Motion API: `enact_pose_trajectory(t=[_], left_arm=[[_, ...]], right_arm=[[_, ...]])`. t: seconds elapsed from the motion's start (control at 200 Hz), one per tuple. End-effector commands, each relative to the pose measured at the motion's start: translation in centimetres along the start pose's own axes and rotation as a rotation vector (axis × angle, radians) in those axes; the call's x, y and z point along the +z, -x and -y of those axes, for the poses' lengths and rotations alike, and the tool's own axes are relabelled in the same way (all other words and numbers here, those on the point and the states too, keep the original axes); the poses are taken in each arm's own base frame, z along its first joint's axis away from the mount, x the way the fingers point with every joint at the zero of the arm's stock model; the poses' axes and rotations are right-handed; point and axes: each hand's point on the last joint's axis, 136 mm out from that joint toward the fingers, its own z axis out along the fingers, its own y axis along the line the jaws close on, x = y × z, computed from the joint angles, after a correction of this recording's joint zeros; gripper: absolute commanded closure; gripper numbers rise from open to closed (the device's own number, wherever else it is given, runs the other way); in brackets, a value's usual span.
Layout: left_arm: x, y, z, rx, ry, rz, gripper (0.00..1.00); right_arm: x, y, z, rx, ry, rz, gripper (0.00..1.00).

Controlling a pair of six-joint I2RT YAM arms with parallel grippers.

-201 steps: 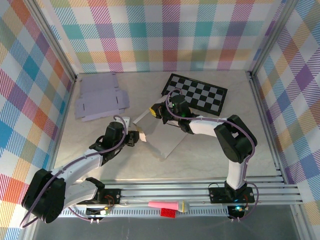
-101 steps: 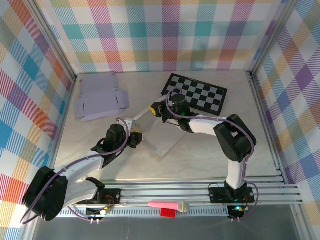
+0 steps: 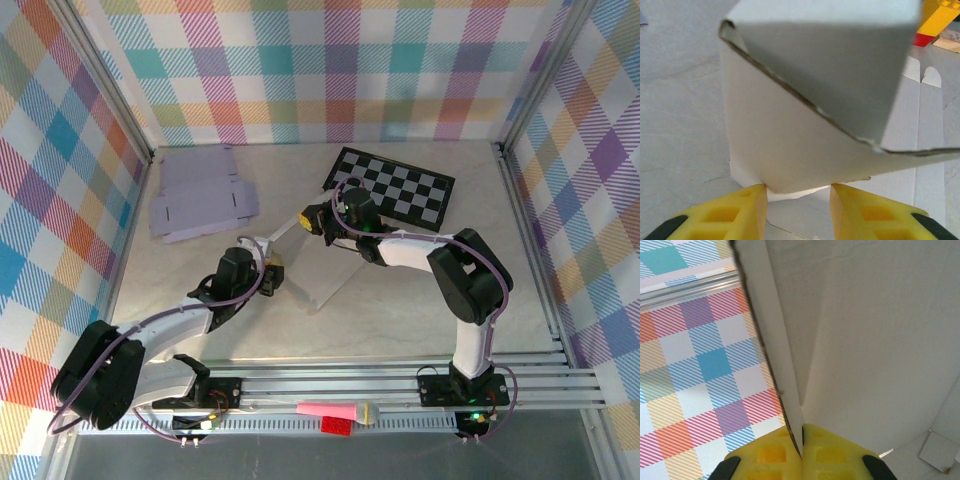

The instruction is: Fold the paper box

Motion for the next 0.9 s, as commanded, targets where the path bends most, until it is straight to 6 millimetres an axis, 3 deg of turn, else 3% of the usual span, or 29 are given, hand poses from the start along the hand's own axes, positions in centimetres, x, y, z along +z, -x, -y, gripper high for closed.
enact_pose_trajectory(t=[0.0, 0.165, 0.585, 0.895], left_arm=[[0.2, 2.7, 0.6, 0.008, -0.001, 0.077, 0.63], [0.5, 2.7, 0.4, -0.006, 0.014, 0.077, 0.63], [-0.1, 3.2, -1.1, -0.068, 0.046, 0.117, 0.63], [-0.2, 3.4, -1.6, -0.067, 0.049, 0.113, 0.65]], right_arm=[[0.0, -1.4, -0.3, -0.044, 0.035, -0.050, 1.00], [0.0, -1.4, 0.7, -0.081, 0.096, -0.035, 1.00], [1.4, -1.2, 0.1, -0.177, 0.243, -0.052, 1.00], [2.2, -1.1, 1.8, -0.186, 0.231, -0.052, 1.00]])
